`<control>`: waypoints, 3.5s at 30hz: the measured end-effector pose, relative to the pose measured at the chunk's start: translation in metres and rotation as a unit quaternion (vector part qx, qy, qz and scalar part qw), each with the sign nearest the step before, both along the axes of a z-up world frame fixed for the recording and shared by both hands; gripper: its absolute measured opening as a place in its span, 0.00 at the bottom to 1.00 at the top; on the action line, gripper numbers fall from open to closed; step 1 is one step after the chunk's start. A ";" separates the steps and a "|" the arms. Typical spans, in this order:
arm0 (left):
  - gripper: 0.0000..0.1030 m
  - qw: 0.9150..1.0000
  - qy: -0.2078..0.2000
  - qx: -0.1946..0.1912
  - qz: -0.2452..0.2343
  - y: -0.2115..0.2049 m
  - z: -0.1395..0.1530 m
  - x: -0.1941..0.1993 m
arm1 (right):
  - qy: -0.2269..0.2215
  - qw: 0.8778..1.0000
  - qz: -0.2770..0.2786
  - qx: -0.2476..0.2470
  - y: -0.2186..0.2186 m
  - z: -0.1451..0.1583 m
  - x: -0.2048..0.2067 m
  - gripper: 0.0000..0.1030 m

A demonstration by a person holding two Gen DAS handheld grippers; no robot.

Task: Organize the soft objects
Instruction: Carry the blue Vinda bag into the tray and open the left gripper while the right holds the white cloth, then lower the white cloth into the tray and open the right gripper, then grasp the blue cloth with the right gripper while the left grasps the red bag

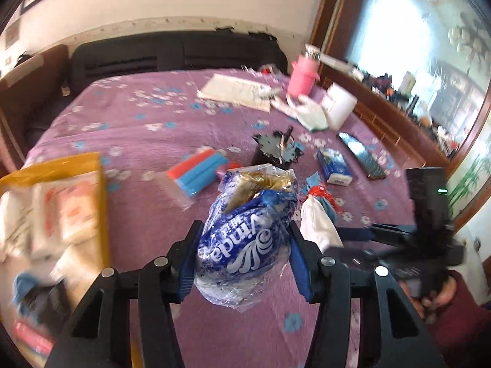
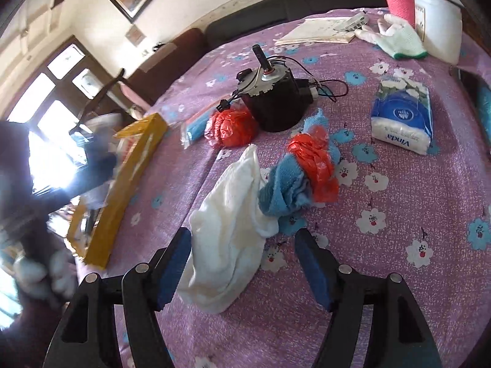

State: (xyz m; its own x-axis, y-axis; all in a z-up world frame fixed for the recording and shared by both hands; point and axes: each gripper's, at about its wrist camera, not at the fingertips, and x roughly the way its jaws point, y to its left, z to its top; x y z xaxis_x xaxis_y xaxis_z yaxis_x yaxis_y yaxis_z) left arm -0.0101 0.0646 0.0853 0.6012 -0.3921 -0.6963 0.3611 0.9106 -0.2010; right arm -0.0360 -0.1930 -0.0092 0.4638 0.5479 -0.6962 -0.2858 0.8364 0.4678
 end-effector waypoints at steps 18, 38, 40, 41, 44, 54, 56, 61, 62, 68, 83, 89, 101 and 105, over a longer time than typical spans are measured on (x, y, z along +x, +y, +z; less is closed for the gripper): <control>0.50 0.964 0.018 -0.021 0.266 0.228 -0.017 -0.091 | -0.029 0.990 -0.028 -0.137 0.056 0.025 -0.015 0.22; 0.81 0.950 -0.087 -0.023 0.297 0.239 -0.001 -0.157 | -0.060 0.983 0.172 -0.026 0.258 0.117 -0.020 0.23; 0.81 0.952 -0.081 -0.048 0.290 0.248 -0.004 -0.163 | -0.055 0.979 0.196 -0.021 0.297 0.118 -0.012 0.23; 0.81 0.952 -0.076 -0.059 0.289 0.253 -0.007 -0.165 | -0.050 0.978 0.204 -0.019 0.312 0.118 -0.008 0.23; 0.81 0.949 -0.059 -0.081 0.299 0.273 -0.016 -0.172 | -0.030 0.973 0.226 -0.020 0.363 0.109 0.005 0.23; 0.81 0.942 -0.045 -0.110 0.314 0.311 -0.030 -0.184 | 0.005 0.976 0.212 -0.051 0.452 0.072 0.052 0.44; 0.81 0.941 -0.046 -0.114 0.314 0.313 -0.032 -0.183 | 0.012 0.978 0.206 -0.041 0.446 0.070 0.056 0.56; 0.81 0.938 -0.044 -0.135 0.316 0.312 -0.033 -0.183 | -0.018 0.984 0.175 -0.025 0.389 0.089 0.046 0.66; 0.81 0.938 -0.046 -0.135 0.315 0.310 -0.032 -0.183 | -0.025 0.986 0.164 -0.023 0.368 0.092 0.041 0.69; 0.83 0.944 -0.058 -0.136 0.296 0.286 -0.017 -0.179 | -0.039 0.995 0.073 -0.052 0.247 0.082 0.022 0.70; 0.84 0.983 -0.013 -0.106 0.149 0.133 -0.006 -0.134 | 0.021 0.987 -0.155 0.022 -0.016 0.032 -0.026 0.69; 0.84 0.991 0.008 -0.072 0.114 0.084 -0.011 -0.119 | 0.004 0.988 -0.153 -0.017 -0.019 0.037 0.002 0.71; 0.84 0.997 0.037 -0.007 0.063 0.006 0.001 -0.015 | -0.021 0.988 -0.121 -0.090 0.011 0.015 0.055 0.70; 0.84 0.994 0.086 -0.041 0.052 -0.022 -0.027 0.043 | -0.023 0.988 -0.128 -0.085 0.000 0.013 0.055 0.40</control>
